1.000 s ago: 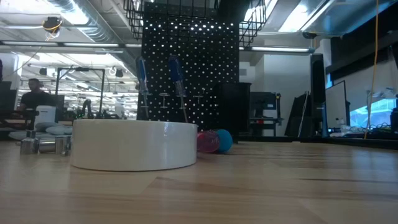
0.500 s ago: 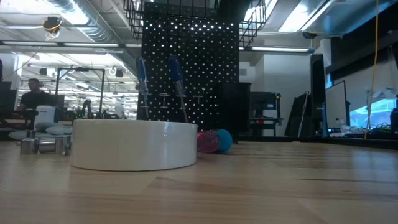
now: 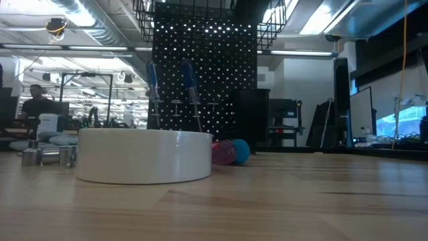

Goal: Hang tools onto peg board
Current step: Put the hammer into the wire basket on the pegboard

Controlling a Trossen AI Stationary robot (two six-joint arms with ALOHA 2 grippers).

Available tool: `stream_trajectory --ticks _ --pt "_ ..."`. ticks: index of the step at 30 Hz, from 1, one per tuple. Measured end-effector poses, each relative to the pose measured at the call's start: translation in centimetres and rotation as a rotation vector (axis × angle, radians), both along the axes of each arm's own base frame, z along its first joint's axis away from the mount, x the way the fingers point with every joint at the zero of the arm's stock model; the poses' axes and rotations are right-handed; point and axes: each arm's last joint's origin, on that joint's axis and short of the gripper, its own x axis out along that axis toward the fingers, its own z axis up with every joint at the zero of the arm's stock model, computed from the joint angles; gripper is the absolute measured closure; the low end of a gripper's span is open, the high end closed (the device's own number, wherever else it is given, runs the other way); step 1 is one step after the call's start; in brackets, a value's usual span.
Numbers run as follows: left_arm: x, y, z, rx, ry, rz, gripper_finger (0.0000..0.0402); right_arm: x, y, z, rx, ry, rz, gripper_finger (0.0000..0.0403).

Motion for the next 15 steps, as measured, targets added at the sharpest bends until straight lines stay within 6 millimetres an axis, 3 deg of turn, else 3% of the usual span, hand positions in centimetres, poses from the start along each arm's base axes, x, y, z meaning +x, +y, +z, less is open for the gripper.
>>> stream_trajectory --ticks 8,11,15 --pt "-1.8 0.3 1.8 -0.031 -0.103 0.022 0.0332 -1.6 3.0 3.2 0.016 -0.106 0.028 0.012" --pt "-3.2 0.6 3.1 -0.042 -0.173 0.024 0.0332 -2.8 4.5 4.8 -0.006 -0.124 0.025 0.0094" --pt "-4.4 1.3 4.3 -0.032 -0.239 0.058 0.0332 -4.5 5.7 6.0 -0.03 -0.104 -0.018 0.0092"
